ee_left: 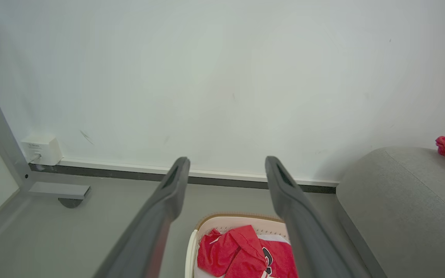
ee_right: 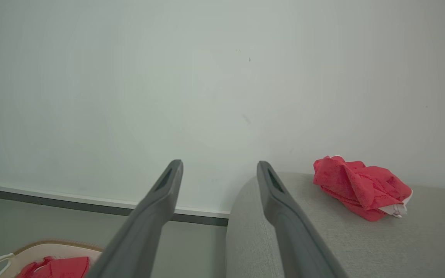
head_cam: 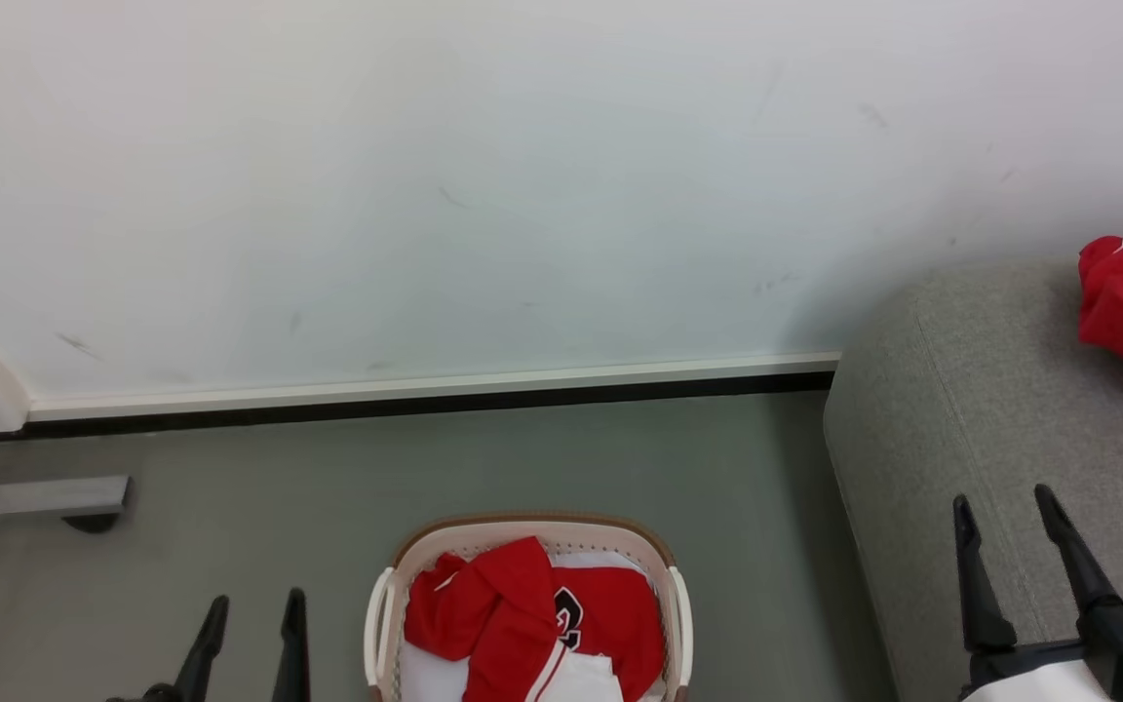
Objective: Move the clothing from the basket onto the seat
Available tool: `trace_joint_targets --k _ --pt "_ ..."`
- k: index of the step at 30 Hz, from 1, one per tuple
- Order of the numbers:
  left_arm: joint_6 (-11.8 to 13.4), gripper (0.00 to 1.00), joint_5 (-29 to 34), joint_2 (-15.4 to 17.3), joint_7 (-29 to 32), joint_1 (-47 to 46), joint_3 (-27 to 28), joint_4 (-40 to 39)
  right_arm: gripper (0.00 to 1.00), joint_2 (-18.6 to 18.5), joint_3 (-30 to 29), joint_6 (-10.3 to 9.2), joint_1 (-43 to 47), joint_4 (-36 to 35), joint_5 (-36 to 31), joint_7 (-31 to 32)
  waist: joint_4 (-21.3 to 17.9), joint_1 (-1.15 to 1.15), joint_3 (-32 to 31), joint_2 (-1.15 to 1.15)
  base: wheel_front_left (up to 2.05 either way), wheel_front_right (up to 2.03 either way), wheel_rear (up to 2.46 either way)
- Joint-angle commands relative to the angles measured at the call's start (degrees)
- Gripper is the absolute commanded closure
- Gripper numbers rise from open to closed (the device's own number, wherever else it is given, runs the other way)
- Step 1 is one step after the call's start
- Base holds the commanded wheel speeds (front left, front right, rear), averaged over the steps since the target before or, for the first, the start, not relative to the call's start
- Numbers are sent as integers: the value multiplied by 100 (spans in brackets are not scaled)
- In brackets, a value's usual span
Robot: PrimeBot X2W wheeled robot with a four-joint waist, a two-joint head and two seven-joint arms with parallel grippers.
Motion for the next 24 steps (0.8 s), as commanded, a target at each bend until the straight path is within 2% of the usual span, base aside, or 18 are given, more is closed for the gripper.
trace_joint_targets --k 1,9,19,24 --pt "-22 0 117 -31 -1 130 126 -26 0 -24 118 -14 149 -63 123 6 110 2 -127 0 0 0 0" --pt "-162 0 396 -230 -1 474 467 -5 0 -20 653 -14 498 91 428 6 184 2 -304 0 0 0 0" --pt "-314 0 497 -305 -1 460 509 66 0 -18 770 -14 437 189 475 5 200 2 -288 0 0 0 0" --pt "-374 0 517 -314 -1 315 419 108 0 -18 768 -14 308 99 416 5 101 2 -57 0 0 0 0"
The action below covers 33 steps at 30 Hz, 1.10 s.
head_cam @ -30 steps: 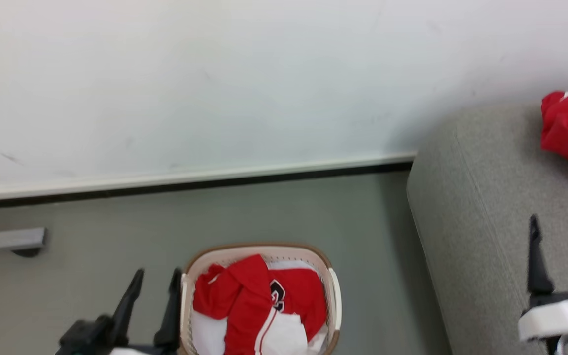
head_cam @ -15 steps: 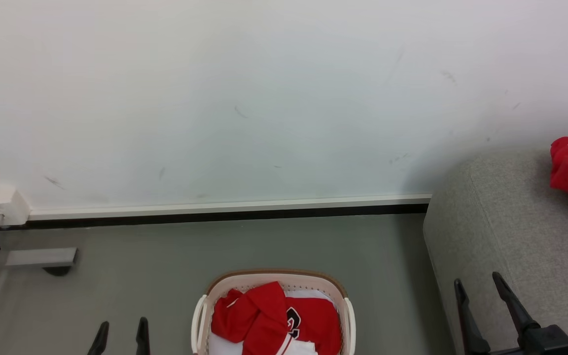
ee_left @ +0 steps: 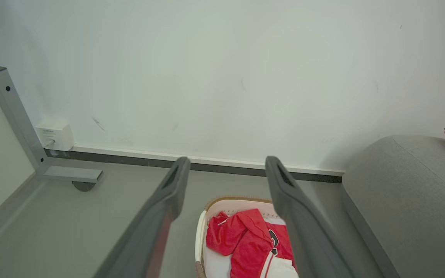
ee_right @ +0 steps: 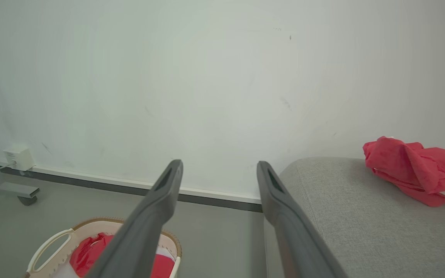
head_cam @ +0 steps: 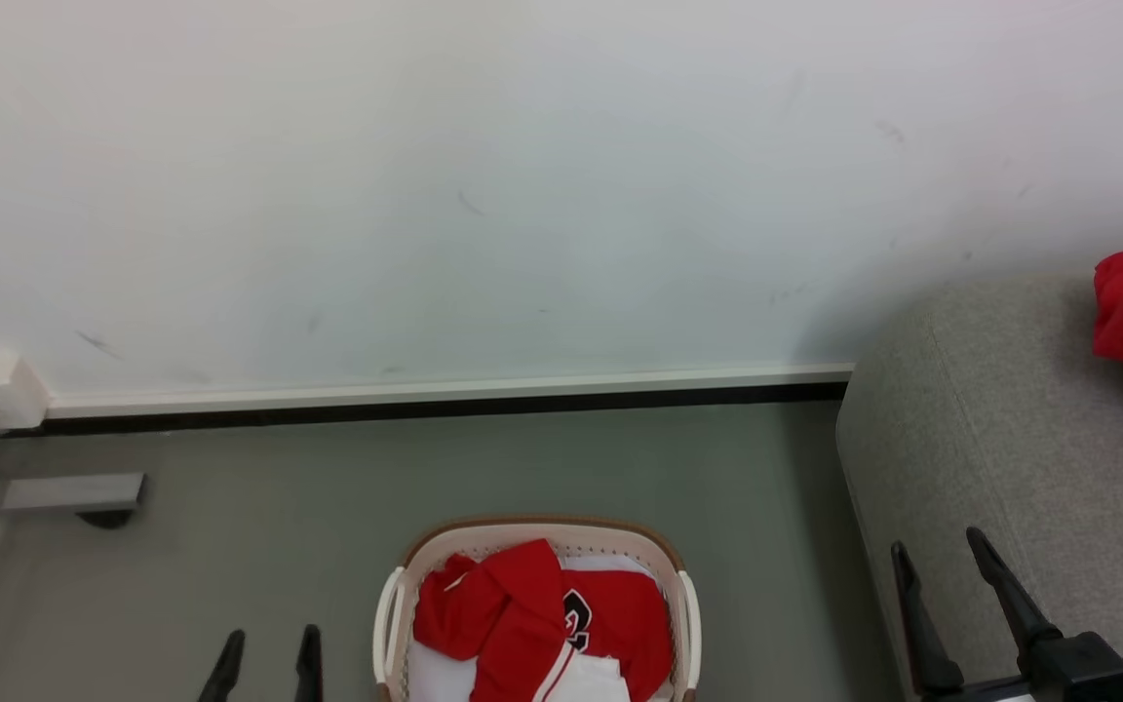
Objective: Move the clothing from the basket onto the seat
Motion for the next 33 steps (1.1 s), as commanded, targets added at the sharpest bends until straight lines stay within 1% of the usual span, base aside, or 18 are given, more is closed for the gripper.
trace_joint_targets --k 1,4,8,15,19,22,26,30,31,33 --pt "-45 0 111 8 -1 -168 -88 46 0 -15 -20 -14 -99 -64 -79 5 -69 0 227 0 0 0 0" --pt "-96 0 176 7 -1 -555 -350 71 0 -14 -85 -14 -343 -218 -174 5 -111 0 737 0 0 0 0" --pt "-132 0 270 53 -1 -1329 -677 333 0 -14 -185 -14 -756 -483 -237 5 -201 0 1609 0 0 0 0" --pt "-147 0 398 212 29 -3092 -1274 1592 0 -9 -460 -14 -1433 -1051 -287 5 -349 0 3116 0 0 0 0" --pt "-140 0 498 200 276 -4075 -1513 2465 0 -10 -514 -14 -1735 -1325 -313 5 -416 0 3812 0 0 0 0" --pt "-139 0 451 159 560 -4711 -1587 3085 0 -10 -470 -14 -1901 -1513 -319 5 -491 0 4243 0 0 0 0" --pt "1 0 328 117 850 -5350 -1503 3854 0 -12 -444 -14 -2012 -1720 -264 5 -577 0 4657 0 0 0 0" --pt "194 0 281 109 1051 -5866 -1440 4482 0 -10 -454 -14 -2029 -1881 -215 5 -627 0 4943 0 0 0 0" --pt "194 0 281 109 1051 -5866 -1440 4482 0 -10 -454 -14 -2029 -1881 -215 5 -627 0 4943 0 0 0 0" --pt "243 0 238 115 1134 -6062 -1413 4764 0 -10 -447 -14 -2026 -1914 -219 5 -641 0 5043 0 0 0 0"
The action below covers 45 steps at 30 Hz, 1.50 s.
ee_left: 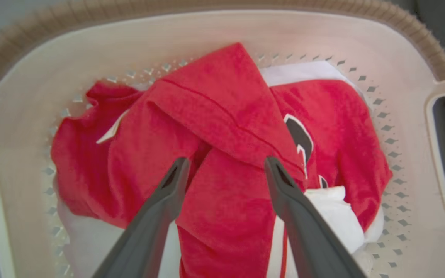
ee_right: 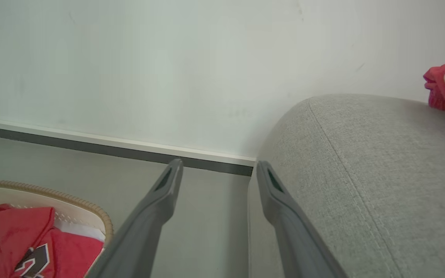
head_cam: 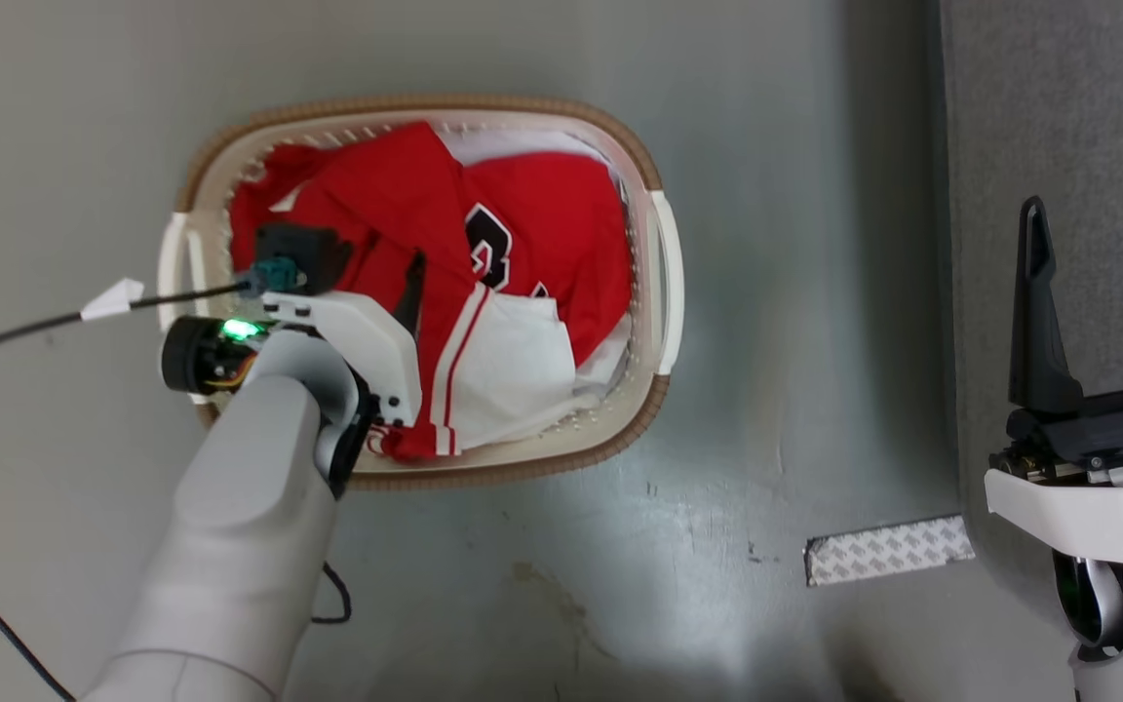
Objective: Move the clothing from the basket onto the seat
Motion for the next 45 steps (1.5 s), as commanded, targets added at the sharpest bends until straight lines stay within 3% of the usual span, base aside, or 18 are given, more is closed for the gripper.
trace_joint_targets --k 1,9,17,19,20,31,41,45 --pt "22 0 -40 45 41 -125 6 120 0 -6 2 -14 -82 -36 12 5 -100 -2 241 0 0 0 0" --pt "186 0 -89 103 21 -685 26 793 0 -6 94 -14 -133 -105 54 5 -179 -2 462 0 0 0 0" --pt "21 0 -113 92 -46 -913 -98 1248 0 -6 68 -15 -100 -94 146 5 -306 -2 577 0 0 0 0" --pt "-36 63 -114 68 -84 -949 -149 1310 0 -5 59 -15 -94 -79 167 5 -317 -2 589 0 0 0 0" --pt "-60 100 -120 55 -129 -964 -181 1336 0 -5 59 -15 -99 -69 166 5 -322 -2 591 0 0 0 0" --pt "-390 100 -468 -48 -680 -743 -477 1304 0 -7 59 -15 -141 178 158 5 -147 -2 -34 0 0 0 0" --pt "-385 100 -1707 -64 -1018 583 -1421 101 0 -8 131 -15 332 692 135 5 205 -2 -1791 0 0 0 0" --pt "-385 100 -2097 154 -1056 1188 -1586 -517 0 -7 229 -15 587 881 182 5 294 -2 -2559 0 0 0 0"
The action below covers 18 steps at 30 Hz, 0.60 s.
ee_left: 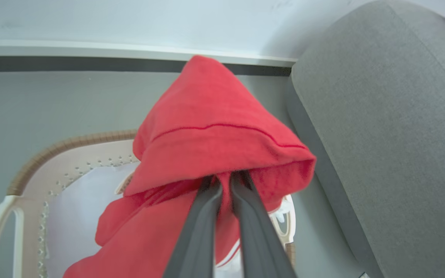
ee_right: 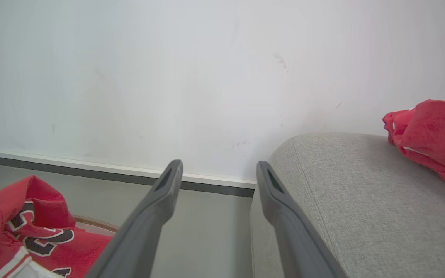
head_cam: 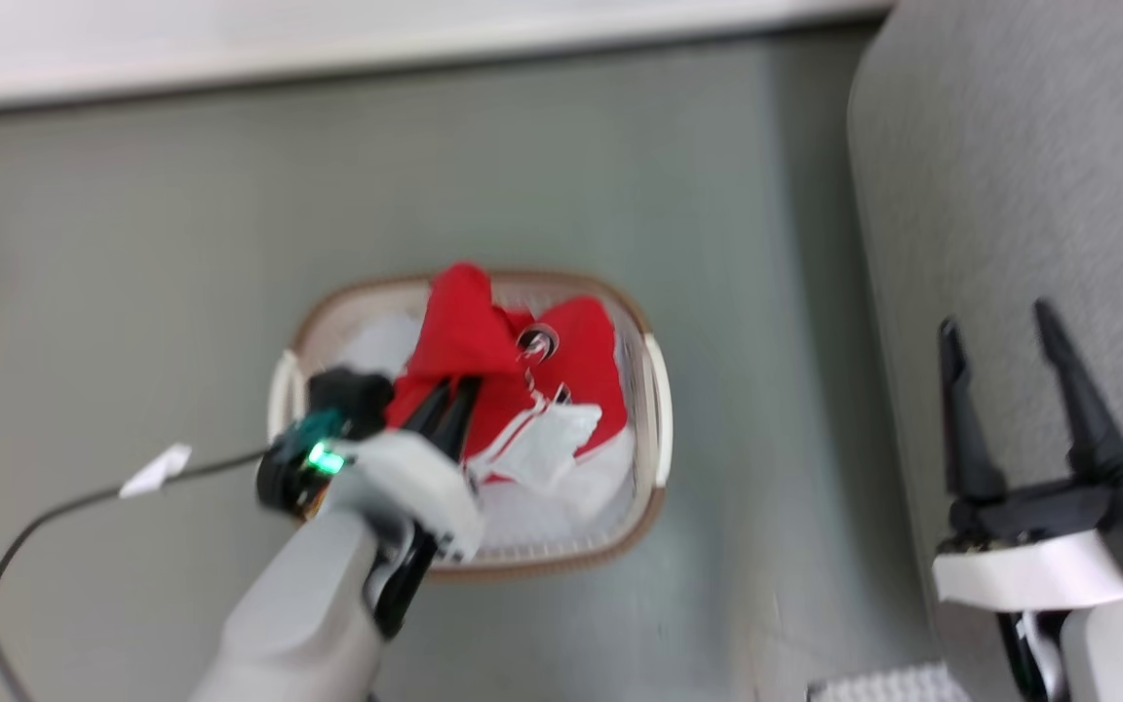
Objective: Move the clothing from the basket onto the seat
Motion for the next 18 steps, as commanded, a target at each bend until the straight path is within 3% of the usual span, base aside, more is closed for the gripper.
trace_joint_targets --k 1,7,18 --pt "13 100 -139 168 -33 332 -13 -201 0 -9 62 -15 170 82 65 5 207 1 -1034 0 0 0 0" --pt "85 100 -382 492 77 1277 26 -1264 0 -8 439 -15 567 332 74 5 200 1 -2005 0 0 0 0" --pt "834 100 -397 1087 1029 2607 -10 -3974 0 -17 2096 -15 576 700 -198 5 134 1 -2955 0 0 0 0"
